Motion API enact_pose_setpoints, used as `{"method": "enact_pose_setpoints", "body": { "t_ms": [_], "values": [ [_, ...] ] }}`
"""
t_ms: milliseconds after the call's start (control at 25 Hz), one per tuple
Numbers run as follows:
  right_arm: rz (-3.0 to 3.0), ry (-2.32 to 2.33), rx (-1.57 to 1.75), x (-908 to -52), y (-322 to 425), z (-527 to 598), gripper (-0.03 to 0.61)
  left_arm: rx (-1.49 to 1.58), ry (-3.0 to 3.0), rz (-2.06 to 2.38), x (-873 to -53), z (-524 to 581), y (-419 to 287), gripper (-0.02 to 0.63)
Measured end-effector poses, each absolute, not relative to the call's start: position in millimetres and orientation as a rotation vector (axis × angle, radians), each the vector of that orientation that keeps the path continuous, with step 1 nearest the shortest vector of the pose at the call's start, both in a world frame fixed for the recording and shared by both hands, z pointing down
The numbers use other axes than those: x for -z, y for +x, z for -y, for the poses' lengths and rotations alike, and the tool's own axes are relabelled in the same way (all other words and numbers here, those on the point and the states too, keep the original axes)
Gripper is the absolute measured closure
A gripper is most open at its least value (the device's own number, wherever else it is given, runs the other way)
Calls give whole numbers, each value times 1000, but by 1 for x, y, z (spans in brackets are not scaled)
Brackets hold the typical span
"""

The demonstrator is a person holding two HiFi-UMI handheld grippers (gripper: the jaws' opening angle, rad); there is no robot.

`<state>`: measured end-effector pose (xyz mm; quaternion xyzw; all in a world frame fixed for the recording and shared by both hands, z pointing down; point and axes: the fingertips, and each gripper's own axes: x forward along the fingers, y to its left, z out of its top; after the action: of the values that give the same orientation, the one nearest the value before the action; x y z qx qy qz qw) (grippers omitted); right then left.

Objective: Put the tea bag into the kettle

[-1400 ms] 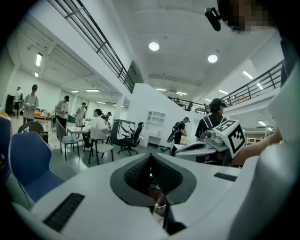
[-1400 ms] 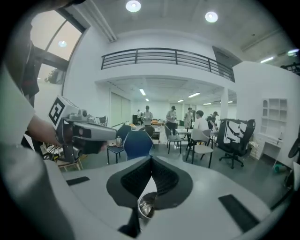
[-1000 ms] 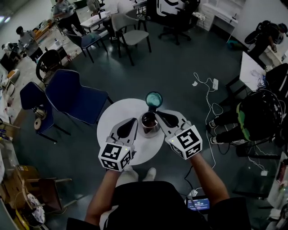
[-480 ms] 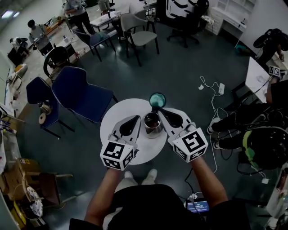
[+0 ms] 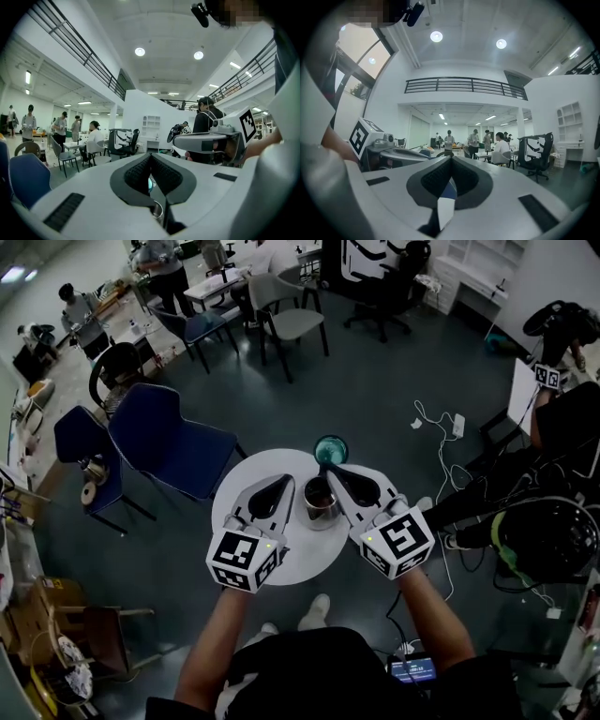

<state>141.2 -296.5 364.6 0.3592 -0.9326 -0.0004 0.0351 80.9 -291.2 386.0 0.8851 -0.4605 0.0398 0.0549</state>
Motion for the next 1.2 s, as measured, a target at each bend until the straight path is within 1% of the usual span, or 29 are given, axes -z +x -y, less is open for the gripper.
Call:
{"method": "enact_pose_setpoints", "body": {
  "t_ms": [120,1200],
  "values": [
    [2863,1111,14,-359,131,284,560,-77,2685,1367,-381,281,72,598],
    [2864,1239,26,-318,21,153,561,-72,2775,1328,-352,146,-47,598]
  ]
}}
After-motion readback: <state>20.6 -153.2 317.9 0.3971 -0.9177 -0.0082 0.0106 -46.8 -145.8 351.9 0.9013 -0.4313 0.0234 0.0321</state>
